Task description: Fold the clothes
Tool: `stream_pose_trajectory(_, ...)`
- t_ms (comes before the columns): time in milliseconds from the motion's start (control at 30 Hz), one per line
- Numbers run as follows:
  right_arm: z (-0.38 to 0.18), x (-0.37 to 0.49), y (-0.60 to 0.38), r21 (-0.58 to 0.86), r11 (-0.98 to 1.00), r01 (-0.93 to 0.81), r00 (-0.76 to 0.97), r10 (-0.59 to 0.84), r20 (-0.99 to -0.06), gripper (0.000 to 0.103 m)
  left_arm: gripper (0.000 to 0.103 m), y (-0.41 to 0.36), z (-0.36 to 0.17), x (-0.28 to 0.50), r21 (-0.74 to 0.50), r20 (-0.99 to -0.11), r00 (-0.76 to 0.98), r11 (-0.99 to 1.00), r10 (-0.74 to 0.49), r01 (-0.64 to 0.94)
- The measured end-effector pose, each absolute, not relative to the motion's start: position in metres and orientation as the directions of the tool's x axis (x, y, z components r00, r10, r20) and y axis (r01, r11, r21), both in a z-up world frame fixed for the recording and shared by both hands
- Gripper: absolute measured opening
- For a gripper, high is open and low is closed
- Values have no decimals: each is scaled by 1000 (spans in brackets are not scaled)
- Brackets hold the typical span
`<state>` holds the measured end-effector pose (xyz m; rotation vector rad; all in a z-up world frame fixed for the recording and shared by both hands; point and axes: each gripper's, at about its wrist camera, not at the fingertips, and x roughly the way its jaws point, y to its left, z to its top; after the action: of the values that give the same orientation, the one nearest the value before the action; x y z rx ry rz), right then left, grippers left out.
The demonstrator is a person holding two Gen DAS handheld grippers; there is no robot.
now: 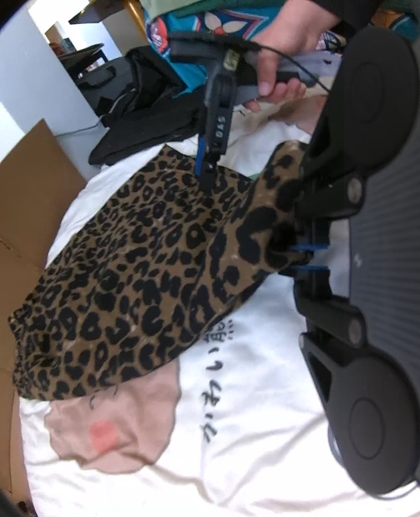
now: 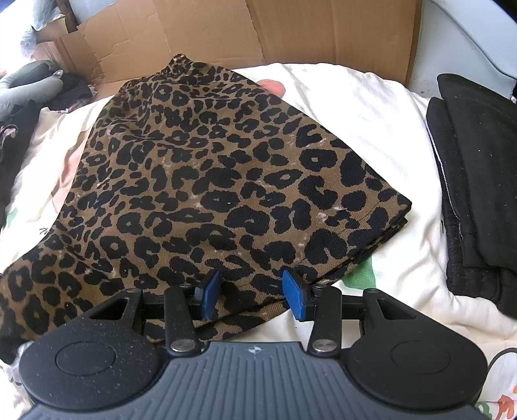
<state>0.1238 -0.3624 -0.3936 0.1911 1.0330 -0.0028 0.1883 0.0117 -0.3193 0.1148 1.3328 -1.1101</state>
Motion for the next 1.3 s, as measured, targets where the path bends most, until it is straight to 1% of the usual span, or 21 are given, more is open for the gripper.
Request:
stream_pose_trajectory(233,-394,124,-363,158,983,93,513,88,-854,50,6,23,-308,195,-465,-828,-144,520,-542,717)
stream_pose_trajectory(533,-394,124,-362,151,985,85,512,87,-855,50,5,44,-324,199,-405,-872,-143,528,-467,747)
stream_pose_trajectory(700,-393,126,-359,131,988,87,504,69,-861,50,5,44,-322,199,-423,-868,-162,529,-469,736)
stream_pose_trajectory(767,-393,127,-357,123,989,87,499,63,-864,51,14,42,-323,197,-428,-864,-165,523,-475,737)
stream_pose_trajectory(833,-393,127,-357,123,988,90,496,63,-866,51,19,40,-323,195,-424,-863,-158,518,-480,743)
stream_pose_trajectory(867,-392,127,-358,127,987,97,495,62,-867,51,25,39,-324,194,-422,-862,-155,515,-482,746)
stream_pose_trajectory(933,-392,127,-358,134,985,112,493,62,-868,51,30,38,-326,194,-430,-855,-155,510,-494,745)
stream_pose_trajectory(967,-391,126,-359,138,983,119,491,62,-869,51,30,37,-328,193,-422,-856,-146,509,-495,750)
stream_pose_trajectory(1033,-391,126,-358,140,981,132,489,58,-870,52,28,34,-330,192,-395,-867,-131,505,-480,768)
stream_pose_trajectory(1067,-391,126,-356,132,982,132,488,51,-871,55,16,35,-330,193,-405,-865,-140,508,-481,760)
stream_pose_trajectory(1100,-391,126,-354,124,984,131,488,45,-872,56,9,36,-330,195,-415,-864,-149,510,-482,753)
stream_pose_trajectory(1133,-392,127,-352,116,985,130,487,38,-872,56,9,37,-330,196,-432,-859,-163,516,-486,740)
stream_pose_trajectory(1267,-393,128,-344,84,988,127,485,12,-875,62,5,45,-329,201,-433,-863,-154,547,-481,717)
stream_pose_trajectory(1300,-393,127,-344,87,988,127,487,14,-873,62,5,47,-330,202,-438,-863,-156,558,-481,705)
